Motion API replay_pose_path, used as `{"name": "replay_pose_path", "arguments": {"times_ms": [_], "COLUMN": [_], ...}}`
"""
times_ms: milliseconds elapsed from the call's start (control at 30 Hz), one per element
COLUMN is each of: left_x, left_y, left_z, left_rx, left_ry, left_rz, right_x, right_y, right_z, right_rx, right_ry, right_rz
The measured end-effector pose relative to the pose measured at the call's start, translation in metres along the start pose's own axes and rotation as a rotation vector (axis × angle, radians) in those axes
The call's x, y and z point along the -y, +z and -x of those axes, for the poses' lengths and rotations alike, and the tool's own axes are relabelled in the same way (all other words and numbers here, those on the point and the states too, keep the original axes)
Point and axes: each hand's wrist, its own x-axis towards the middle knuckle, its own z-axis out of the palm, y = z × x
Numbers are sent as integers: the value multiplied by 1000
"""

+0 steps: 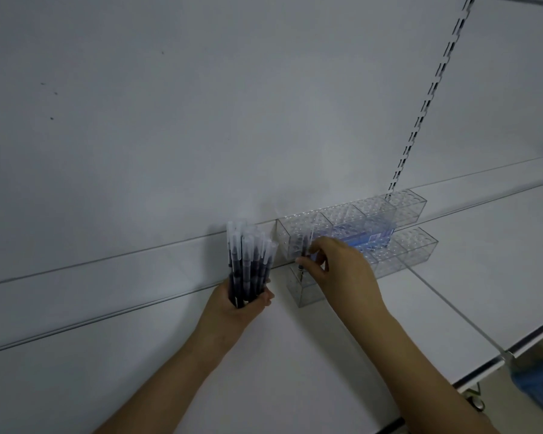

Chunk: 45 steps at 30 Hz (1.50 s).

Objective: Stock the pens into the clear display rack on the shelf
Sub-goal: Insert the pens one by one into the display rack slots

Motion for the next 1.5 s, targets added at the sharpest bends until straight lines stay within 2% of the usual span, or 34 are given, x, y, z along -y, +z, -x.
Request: {"name": "replay_pose_path", "arguments": {"times_ms": [133,300,567,667,867,1000,1200,1367,1500], "left_x": [-4,-10,-12,-8,-4,-5,-4,-4,-5], "left_y": [0,1,2,3,1,2,3,2,1], "left_z": [3,6,6,6,6,7,6,7,8], "left_rx": [39,98,124,132,113,104,94,91,94], "left_ry": [3,24,29,15,-1,14,17,11,15], "left_rz": [42,59,16,2,0,-22,-22,-15,-22], "right_x": [9,33,39,38,24,14,10,8,9], "right_y": [-6,5,1,-2,-28,-36,-27,-15,-11], "right_z": [17,34,36,36,25,21,19,15,10], "right_rx": [-151,45,108,36,-279,-316,-201,-29,-28], "right_ry": [23,-88,-13,46,188,198,143,47,39], "right_rz": [-124,-299,-448,-475,-640,-586,-407,-194,-147]}}
